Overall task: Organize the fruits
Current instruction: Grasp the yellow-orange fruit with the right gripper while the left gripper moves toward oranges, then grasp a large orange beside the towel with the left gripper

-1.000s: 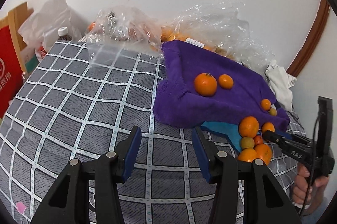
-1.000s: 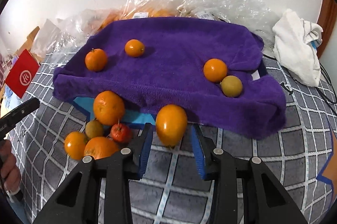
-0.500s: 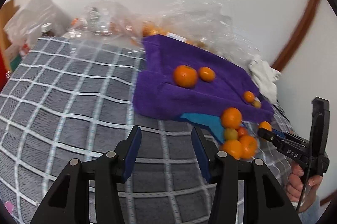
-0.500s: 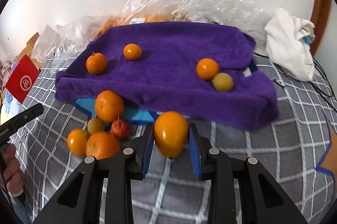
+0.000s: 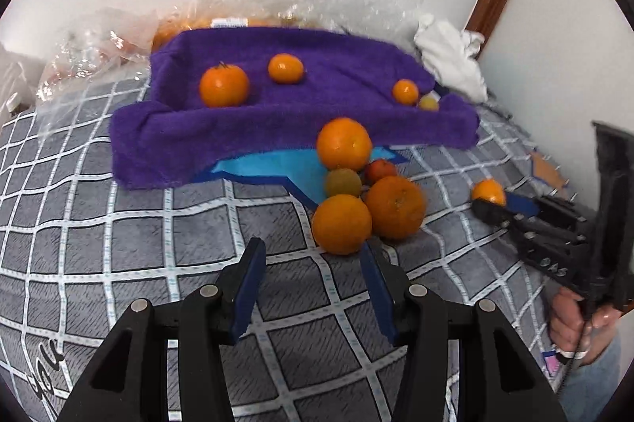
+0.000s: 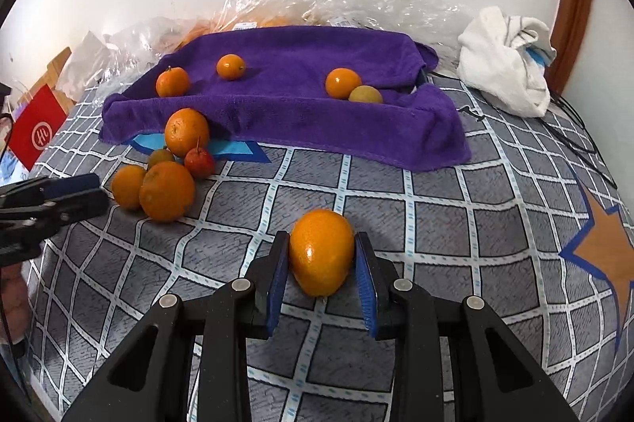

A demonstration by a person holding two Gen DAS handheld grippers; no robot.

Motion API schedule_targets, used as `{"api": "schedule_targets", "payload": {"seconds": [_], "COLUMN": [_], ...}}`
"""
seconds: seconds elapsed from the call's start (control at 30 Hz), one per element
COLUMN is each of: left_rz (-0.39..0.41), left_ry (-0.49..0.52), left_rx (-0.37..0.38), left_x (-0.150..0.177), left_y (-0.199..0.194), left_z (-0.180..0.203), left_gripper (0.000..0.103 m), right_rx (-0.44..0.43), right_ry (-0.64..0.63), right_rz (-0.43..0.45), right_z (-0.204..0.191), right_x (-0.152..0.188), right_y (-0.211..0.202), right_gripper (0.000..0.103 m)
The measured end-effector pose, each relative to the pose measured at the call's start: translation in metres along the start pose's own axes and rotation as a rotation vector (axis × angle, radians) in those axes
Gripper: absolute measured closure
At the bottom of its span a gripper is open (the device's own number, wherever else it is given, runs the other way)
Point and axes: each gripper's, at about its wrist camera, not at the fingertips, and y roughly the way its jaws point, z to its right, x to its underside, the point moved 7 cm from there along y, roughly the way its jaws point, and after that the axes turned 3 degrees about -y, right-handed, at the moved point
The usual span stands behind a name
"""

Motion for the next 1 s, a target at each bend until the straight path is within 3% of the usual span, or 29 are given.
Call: {"api": "schedule_targets", "payload": {"seconds": [0.4, 0.43, 0.5, 0.83, 1.0], "left_rz": [0.016, 0.021, 0.026, 0.1, 0.154], "left_ry": [0.052, 0.051, 0.052, -0.072, -0.137], "left_rx": [-0.088, -0.089, -0.073, 0.105, 0.127], "left_x": [-0.011, -0.012, -0.012, -0.014, -0.018], "left_y": [0.019, 0.019, 0.019, 0.002, -0.009], "left_z": [0.015, 0.015, 0.016, 0.004, -0.008], "left_gripper": [0.056, 0.06, 0.07, 0.07, 0.07], "right_rx": [-0.006, -0.01, -0.014, -0.017, -0.018], "right_ry": [0.031, 0.034, 0.036, 0.038, 0.043], "right_rz": [-0.001, -0.001, 0.0, -0.001, 0.004], "right_z": [0.001, 0.002, 0.003, 0.003, 0.004], "right_x": [-0.001, -0.001, -0.001, -0.001, -0.002], "right_y": [0.001, 0.001, 0.002, 0.002, 0.002], "right_gripper": [0.071, 0.071, 0.071, 0.071, 0.071]}}
